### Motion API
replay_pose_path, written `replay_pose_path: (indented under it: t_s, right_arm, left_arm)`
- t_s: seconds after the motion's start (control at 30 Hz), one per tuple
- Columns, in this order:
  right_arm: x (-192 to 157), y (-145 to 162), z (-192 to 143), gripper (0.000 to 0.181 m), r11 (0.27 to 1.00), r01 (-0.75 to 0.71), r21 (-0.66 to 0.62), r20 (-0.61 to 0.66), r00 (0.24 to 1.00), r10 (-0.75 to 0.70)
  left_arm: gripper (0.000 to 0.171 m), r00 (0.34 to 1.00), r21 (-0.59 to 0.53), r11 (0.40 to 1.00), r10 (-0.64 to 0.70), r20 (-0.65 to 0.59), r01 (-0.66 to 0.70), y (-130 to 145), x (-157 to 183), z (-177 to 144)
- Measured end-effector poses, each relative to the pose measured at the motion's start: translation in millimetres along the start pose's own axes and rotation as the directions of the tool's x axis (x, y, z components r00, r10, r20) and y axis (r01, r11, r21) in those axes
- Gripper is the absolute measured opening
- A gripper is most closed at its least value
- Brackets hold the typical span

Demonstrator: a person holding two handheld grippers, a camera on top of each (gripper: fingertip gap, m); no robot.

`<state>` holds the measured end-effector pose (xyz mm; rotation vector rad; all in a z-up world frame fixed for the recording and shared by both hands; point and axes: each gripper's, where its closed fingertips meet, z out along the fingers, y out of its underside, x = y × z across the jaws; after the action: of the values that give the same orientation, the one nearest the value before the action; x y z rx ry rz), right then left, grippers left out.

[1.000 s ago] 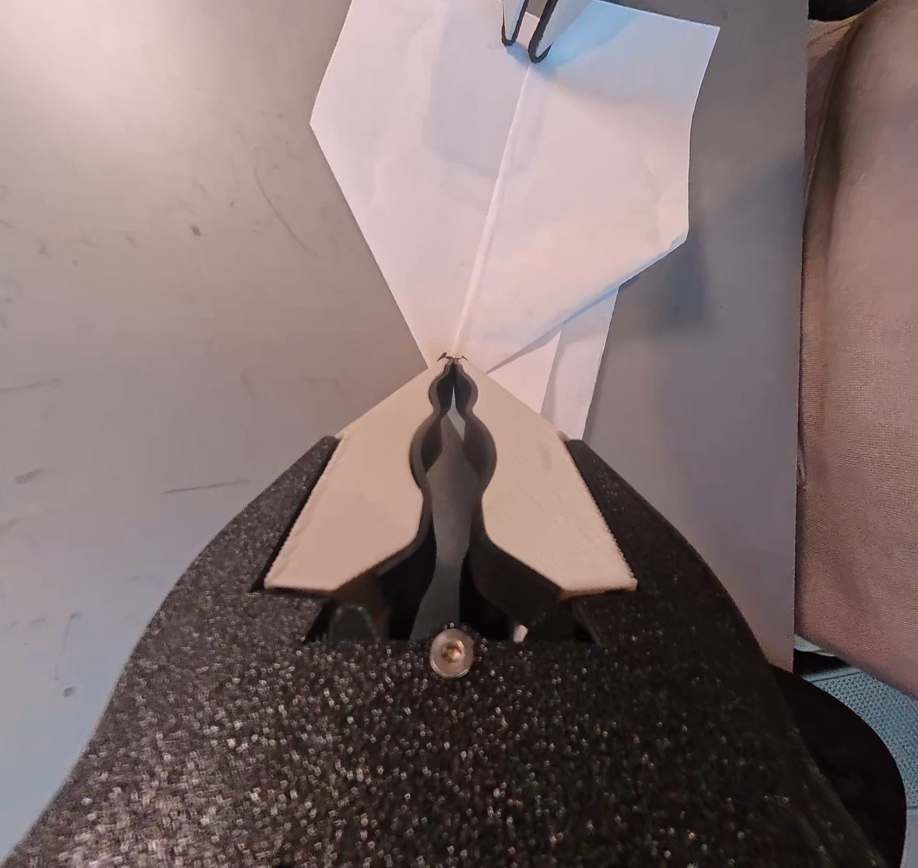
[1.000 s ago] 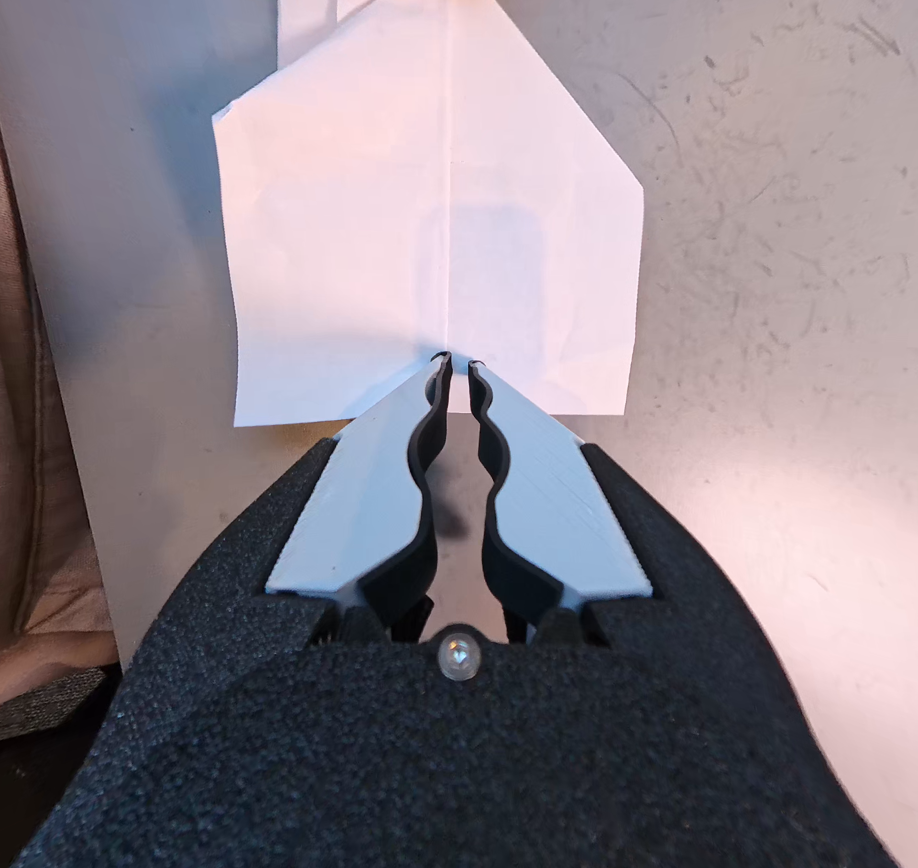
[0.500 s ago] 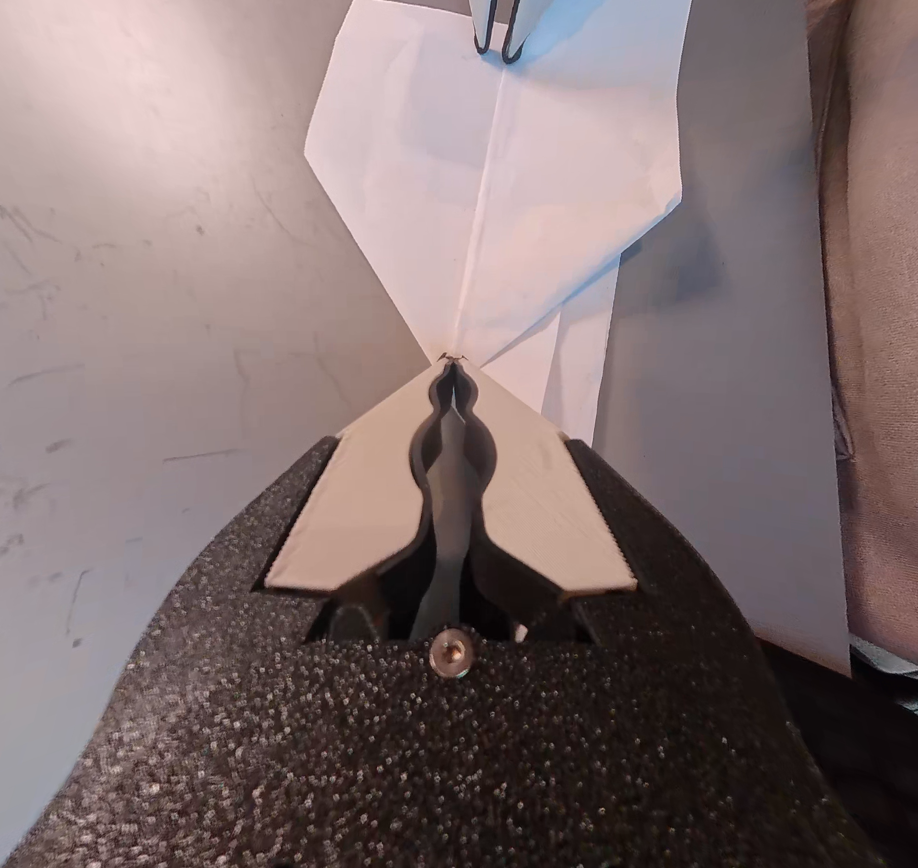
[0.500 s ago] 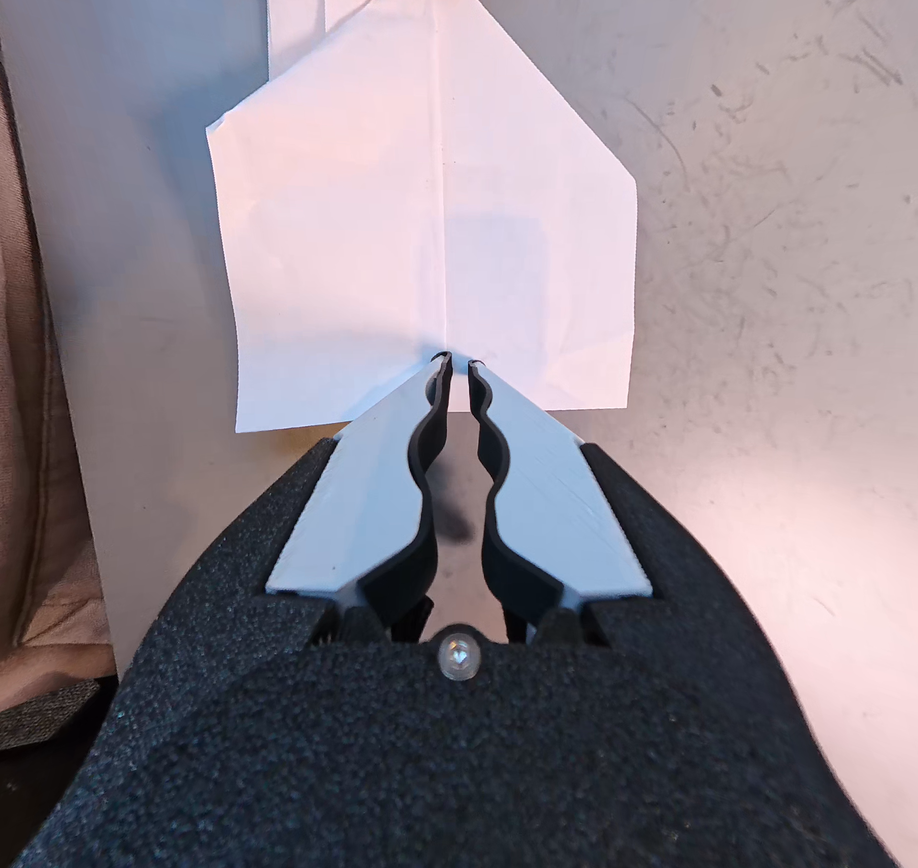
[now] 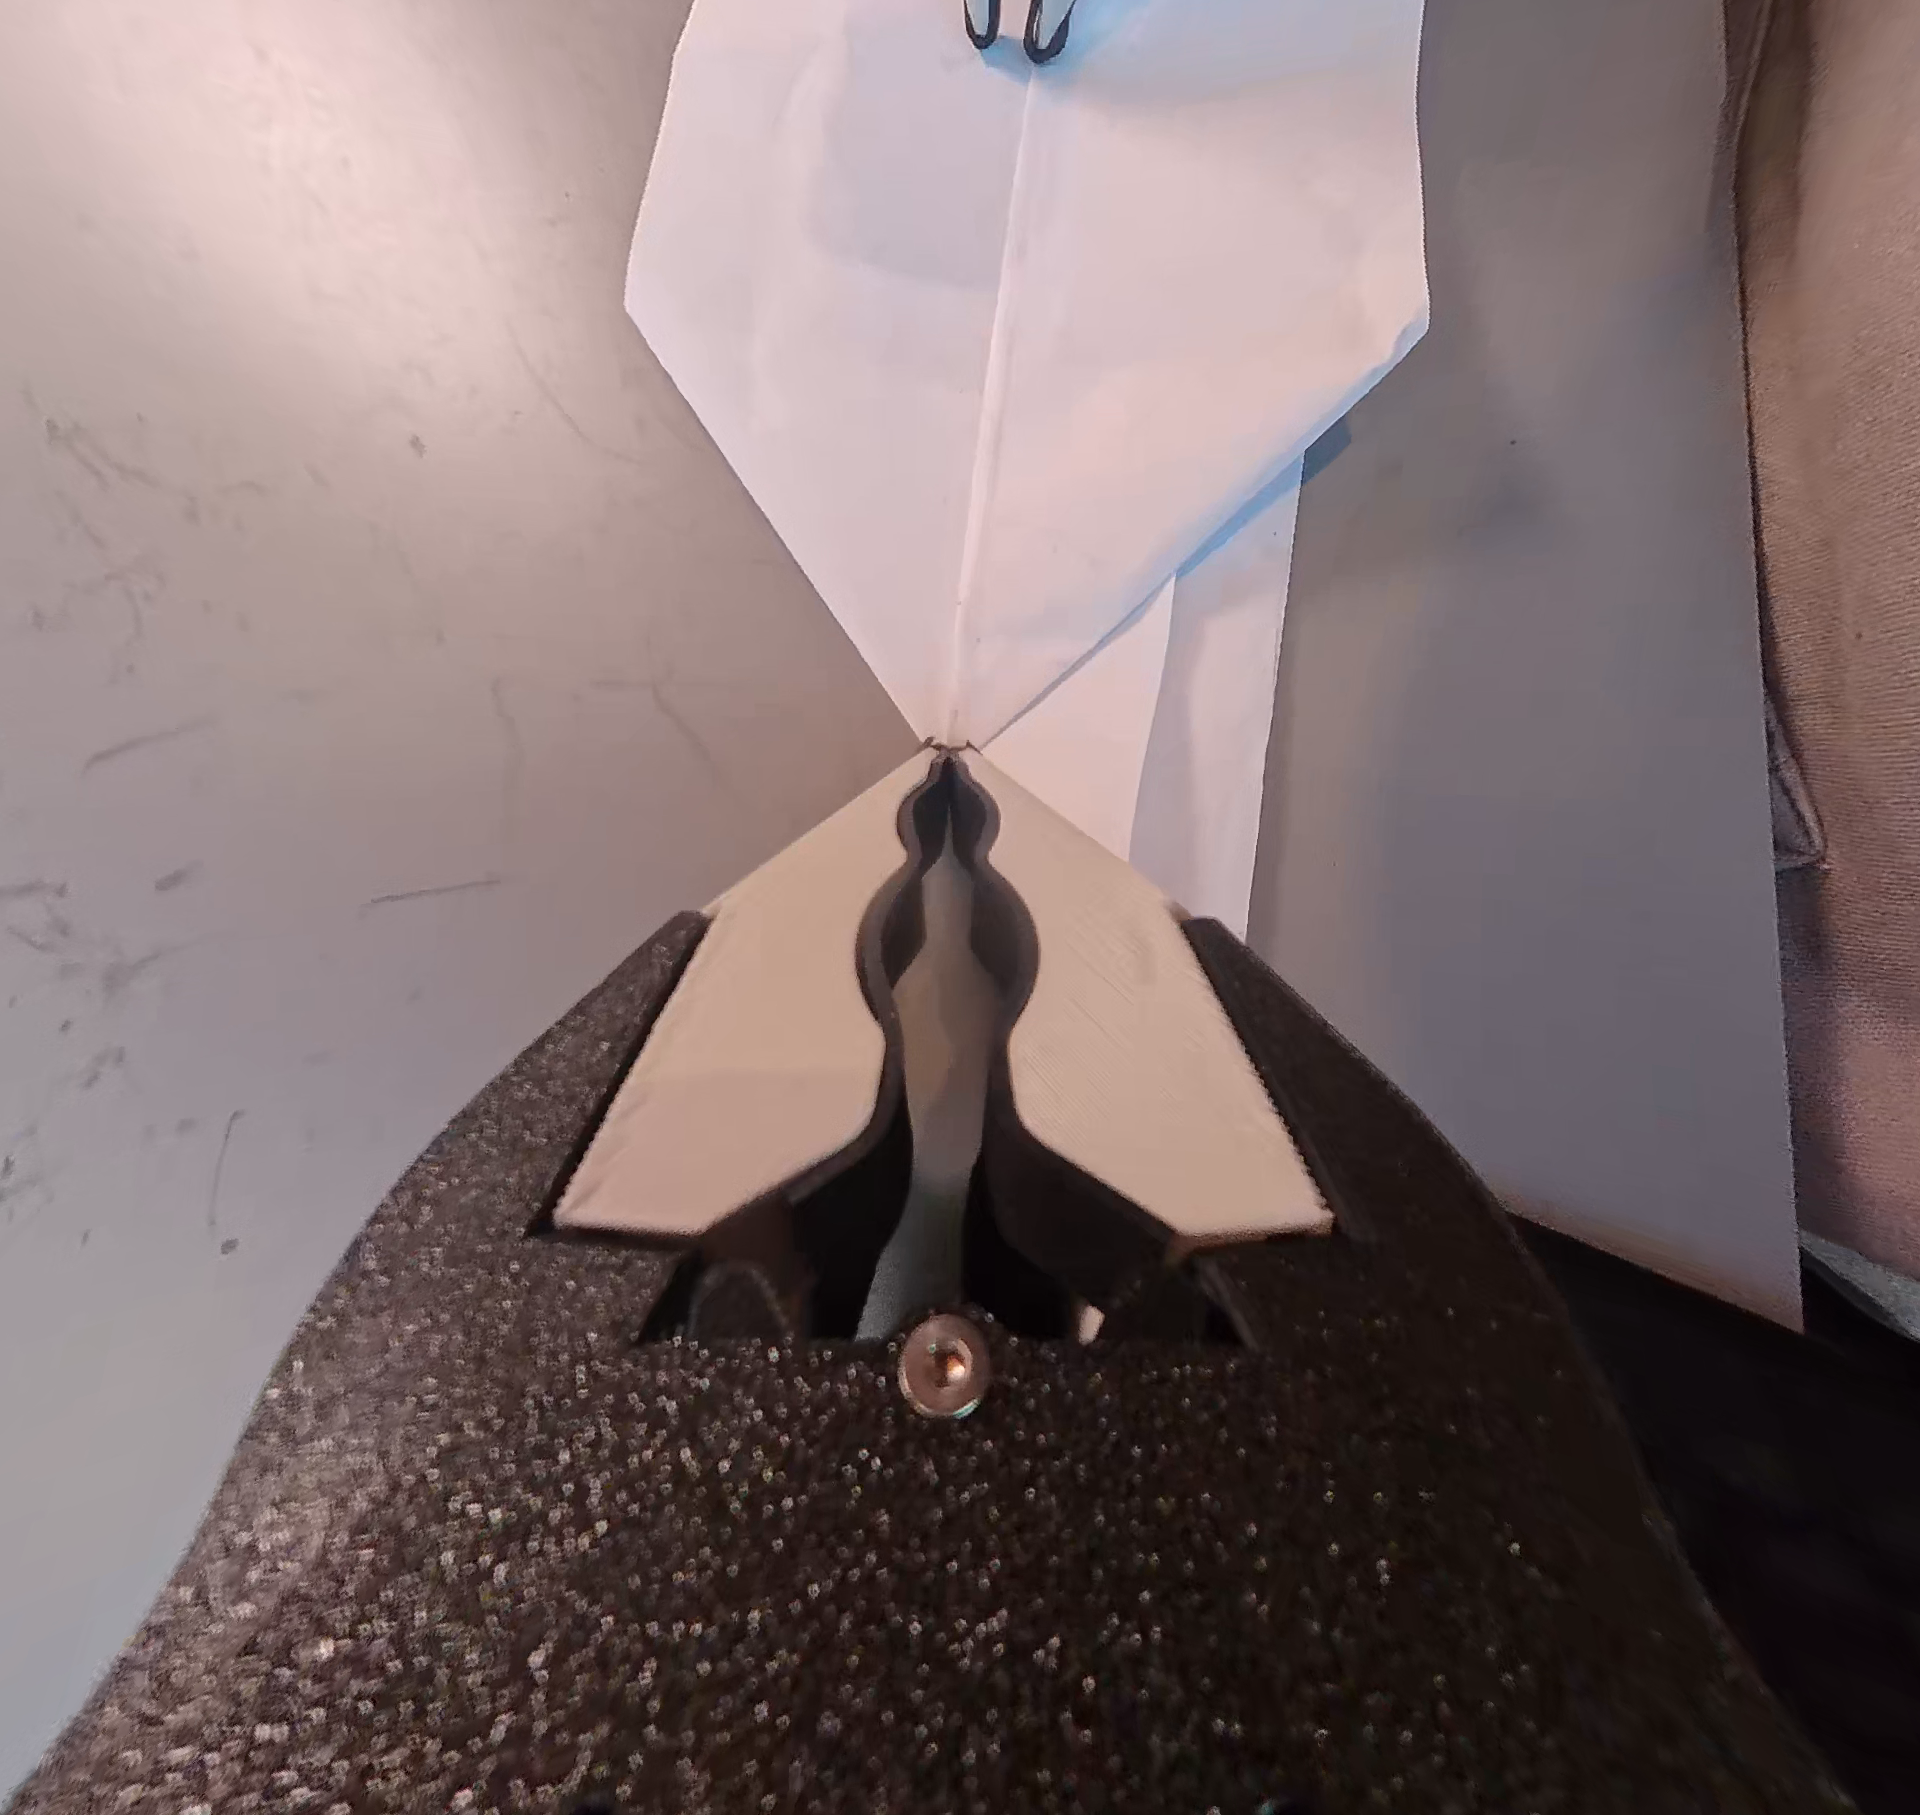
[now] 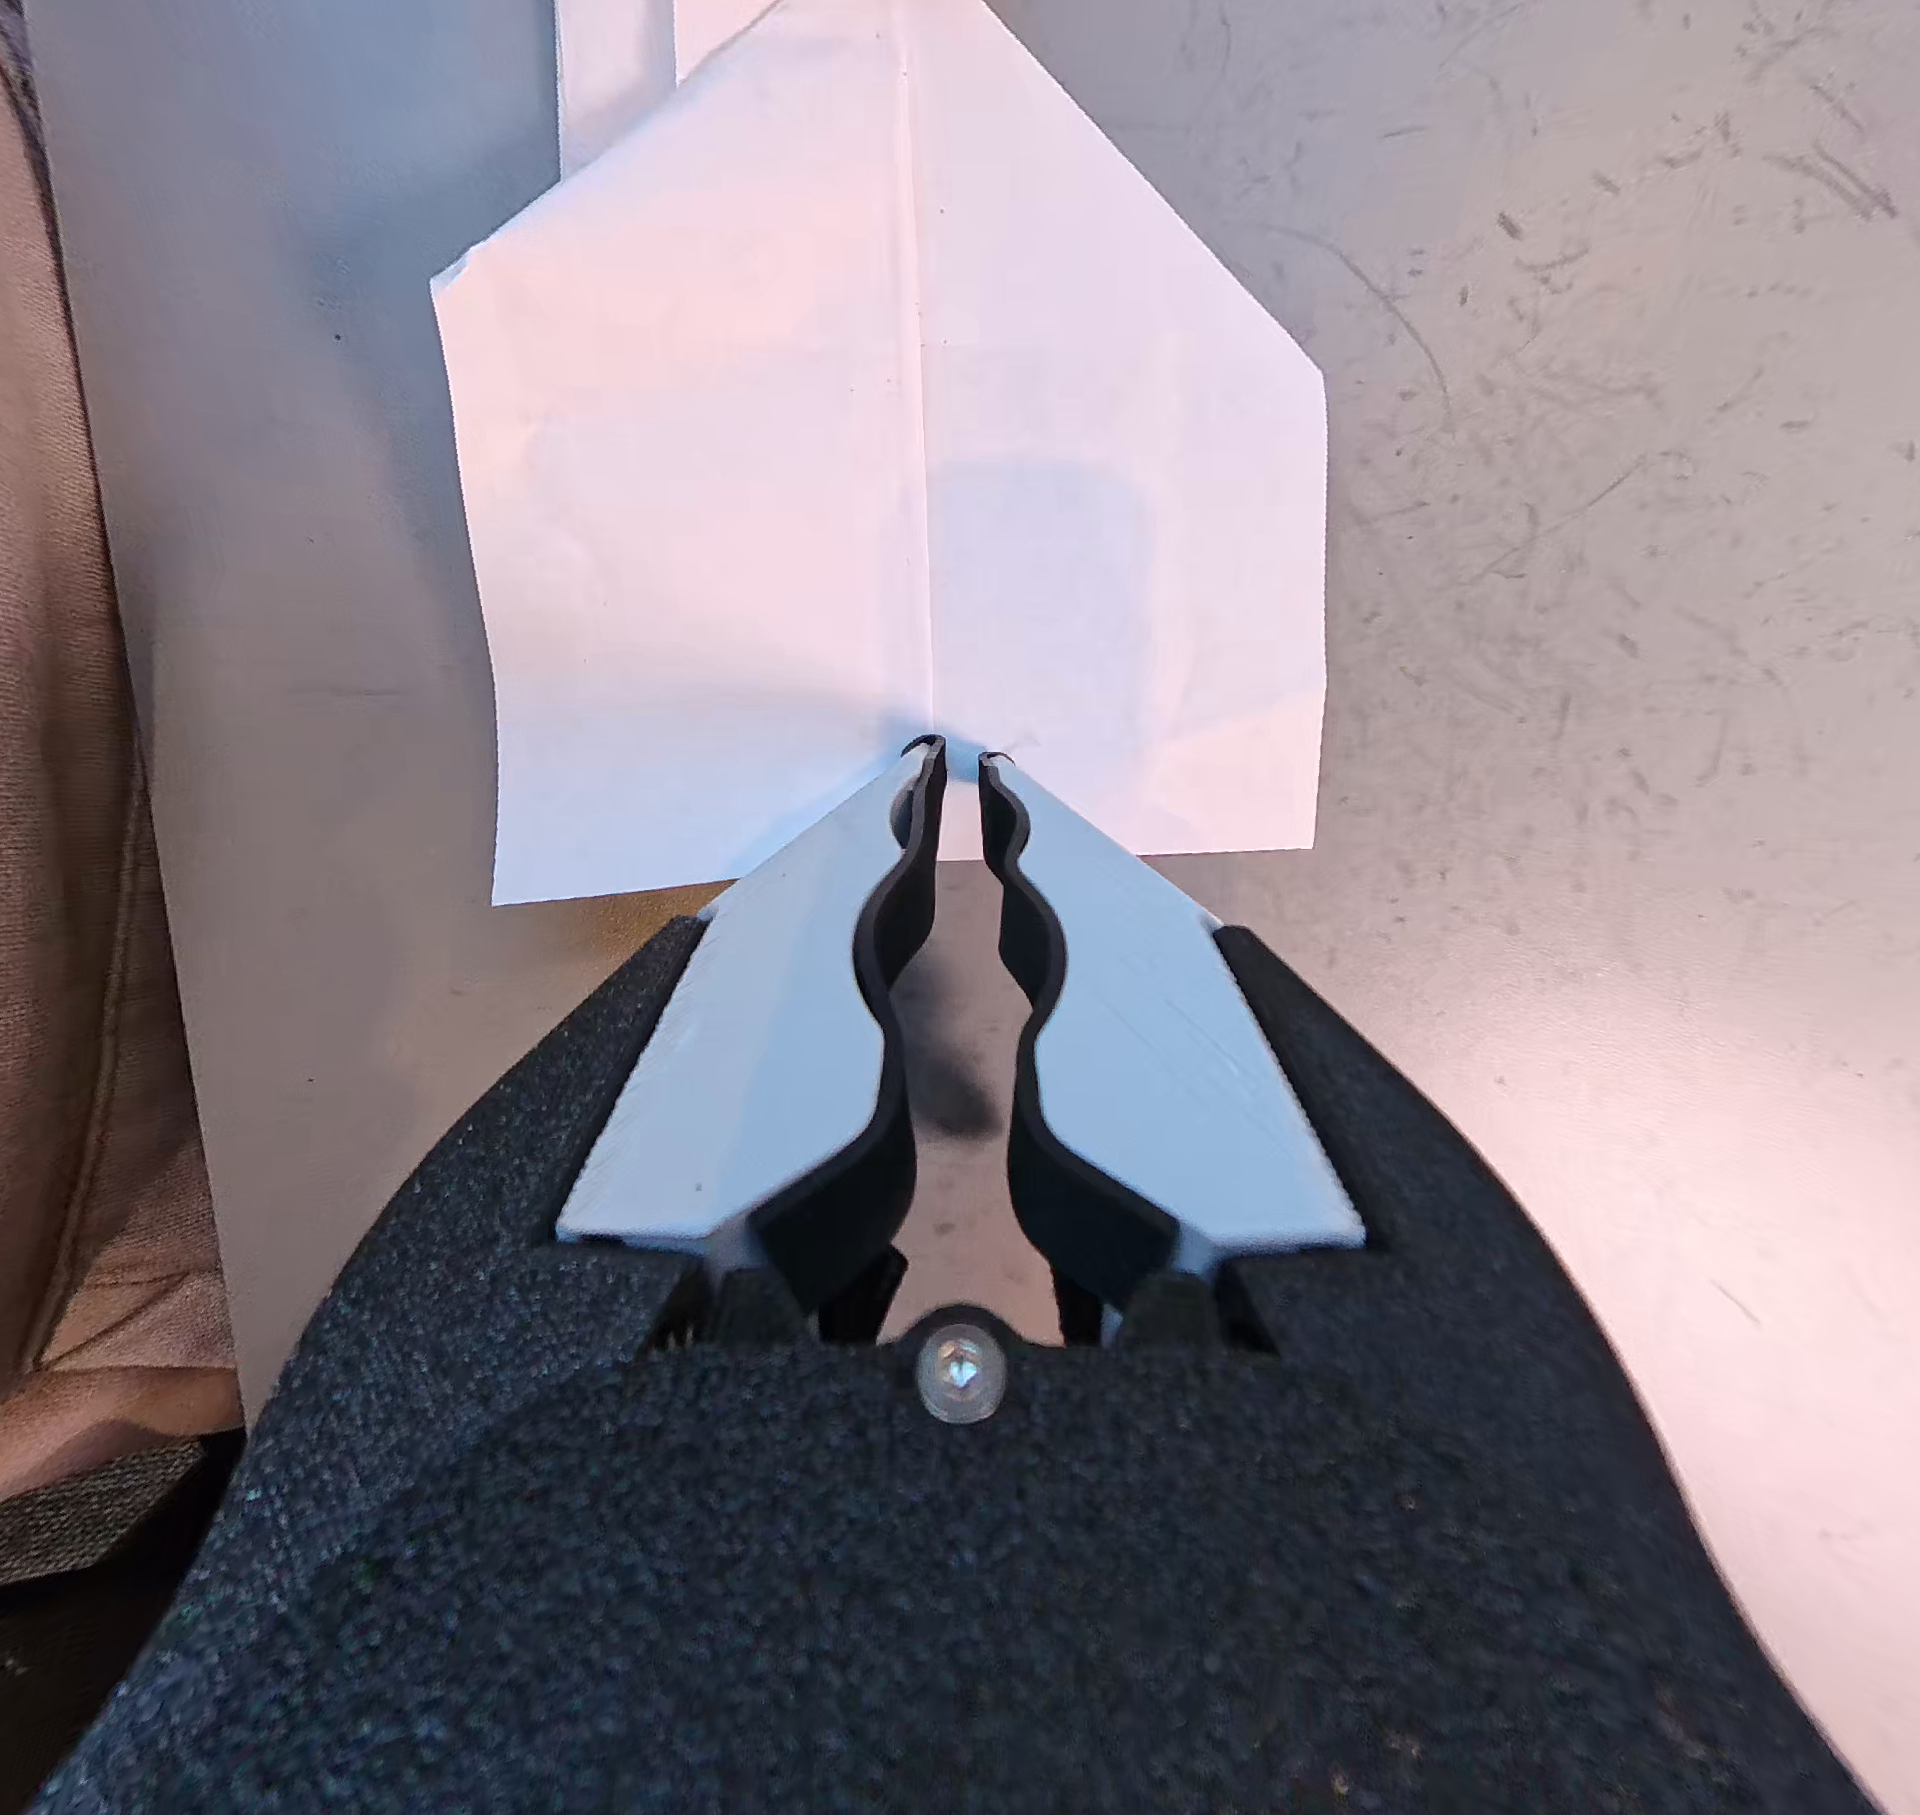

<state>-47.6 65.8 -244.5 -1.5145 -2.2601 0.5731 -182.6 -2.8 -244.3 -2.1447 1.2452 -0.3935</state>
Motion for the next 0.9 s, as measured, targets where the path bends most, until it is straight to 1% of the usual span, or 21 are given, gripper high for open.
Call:
replay_pose_path:
  t_s: [0.13, 0.2, 0.3, 0.37, 0.4, 0.43, 0.47, 0.53, 0.57, 0.63, 0.73, 0.8, 0.9]
  right_arm:
    - [0, 0, 0, 0.006, 1.000, -0.002, 0.003, 0.002, 1.000, 0.002]
    - [0, 0, 0, 0.006, 1.000, 0.000, 0.004, 0.002, 1.000, 0.000]
    - [1, -1, 0, 0.006, 1.000, -0.002, 0.003, 0.003, 1.000, 0.002]
    - [0, -1, 0, 0.005, 1.000, 0.000, 0.000, -0.003, 1.000, 0.000]
    - [0, -1, 0, 0.006, 1.000, -0.007, 0.005, -0.003, 1.000, 0.007]
    - [1, -1, 0, 0.006, 1.000, -0.021, 0.013, 0.000, 1.000, 0.021]
    - [2, -1, 0, 0.006, 0.999, -0.033, 0.023, 0.004, 0.999, 0.033]
    - [2, -2, 0, 0.007, 0.998, -0.049, 0.034, 0.022, 0.999, 0.048]
    - [3, -2, 0, 0.008, 0.998, -0.052, 0.031, 0.024, 0.998, 0.051]
    - [9, -1, -1, 0.019, 0.999, -0.042, 0.021, 0.012, 0.999, 0.042]
    - [15, -3, -2, 0.023, 0.999, -0.032, 0.035, 0.014, 0.999, 0.031]
    - [21, -9, -10, 0.023, 0.996, -0.028, 0.079, 0.007, 1.000, 0.027]
    - [36, -18, -32, 0.024, 0.987, -0.034, 0.158, -0.025, 0.999, 0.039]
  left_arm:
    - [0.000, 0.999, -0.019, 0.999, 0.029, 0.024, -0.029, 6, -1, -5]
    - [0.000, 0.999, -0.011, 1.000, 0.006, 0.036, -0.006, 8, -2, -6]
    - [0.000, 0.998, -0.036, 0.999, -0.004, 0.056, 0.006, 5, -2, -5]
    - [0.000, 0.998, -0.040, 0.998, -0.040, 0.045, 0.042, 4, -2, -7]
    - [0.001, 0.997, -0.023, 0.997, -0.073, 0.024, 0.074, 2, -1, -9]
    - [0.011, 0.994, 0.011, 0.994, -0.112, -0.007, 0.112, -3, 1, -12]
    - [0.014, 0.988, 0.058, 0.987, -0.151, -0.031, 0.153, -10, 1, -16]
    - [0.026, 0.976, 0.159, 0.963, -0.212, -0.054, 0.218, -26, -3, -23]
    - [0.029, 0.971, 0.192, 0.952, -0.230, -0.060, 0.237, -32, -5, -25]
    - [0.029, 0.970, 0.216, 0.946, -0.238, -0.045, 0.242, -39, -9, -23]
    - [0.020, 0.973, 0.194, 0.954, -0.231, -0.014, 0.229, -42, -14, -10]
    - [0.019, 0.977, 0.174, 0.962, -0.211, -0.005, 0.209, -46, -15, -2]
    - [0.017, 0.984, 0.150, 0.974, -0.175, 0.029, 0.169, -54, -20, 6]
